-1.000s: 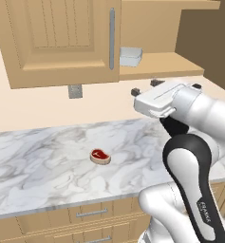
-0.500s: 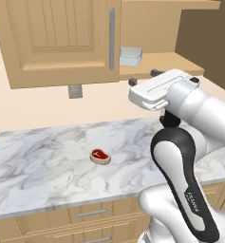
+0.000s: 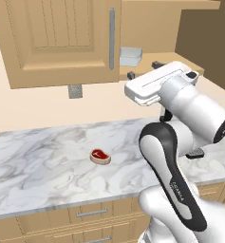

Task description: Retrieve the tupperware from the cabinet, then place the raw meat into the tupperware to avoid contamination.

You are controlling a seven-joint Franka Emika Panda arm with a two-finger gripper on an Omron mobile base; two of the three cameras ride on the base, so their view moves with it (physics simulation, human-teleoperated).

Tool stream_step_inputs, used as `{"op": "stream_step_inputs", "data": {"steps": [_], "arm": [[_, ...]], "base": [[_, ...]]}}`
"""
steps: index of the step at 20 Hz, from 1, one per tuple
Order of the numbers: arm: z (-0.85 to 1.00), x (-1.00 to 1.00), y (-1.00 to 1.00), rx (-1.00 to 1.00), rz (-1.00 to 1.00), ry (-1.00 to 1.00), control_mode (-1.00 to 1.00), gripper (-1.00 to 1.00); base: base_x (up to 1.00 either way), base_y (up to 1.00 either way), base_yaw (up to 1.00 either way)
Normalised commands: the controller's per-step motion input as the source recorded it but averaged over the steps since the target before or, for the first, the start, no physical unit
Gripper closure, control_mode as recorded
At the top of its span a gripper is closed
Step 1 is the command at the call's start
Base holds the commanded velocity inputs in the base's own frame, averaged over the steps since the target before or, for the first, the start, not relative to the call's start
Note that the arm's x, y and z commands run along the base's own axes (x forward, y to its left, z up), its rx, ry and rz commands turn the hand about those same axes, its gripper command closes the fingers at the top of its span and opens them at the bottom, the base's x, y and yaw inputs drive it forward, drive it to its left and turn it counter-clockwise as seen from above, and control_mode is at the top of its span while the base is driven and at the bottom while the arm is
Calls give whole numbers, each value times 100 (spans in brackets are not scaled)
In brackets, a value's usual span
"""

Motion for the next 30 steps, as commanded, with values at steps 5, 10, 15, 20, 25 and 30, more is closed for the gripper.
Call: {"op": "stream_step_inputs", "data": {"steps": [5, 10, 15, 20, 25, 30], "arm": [[10, 4, -14, -4, -12, -8, -100, -100], [1, 6, -1, 0, -8, -7, -100, -100], [0, 21, 0, 0, -5, -1, -100, -100], [0, 20, 0, 0, -6, 0, -100, -100], [0, 15, 0, 1, -5, 1, -100, -100], [0, 11, 3, 1, -2, 2, -100, -100]], "base": [[0, 0, 0], [0, 0, 0], [0, 0, 0], [0, 0, 0], [0, 0, 0], [0, 0, 0]]}}
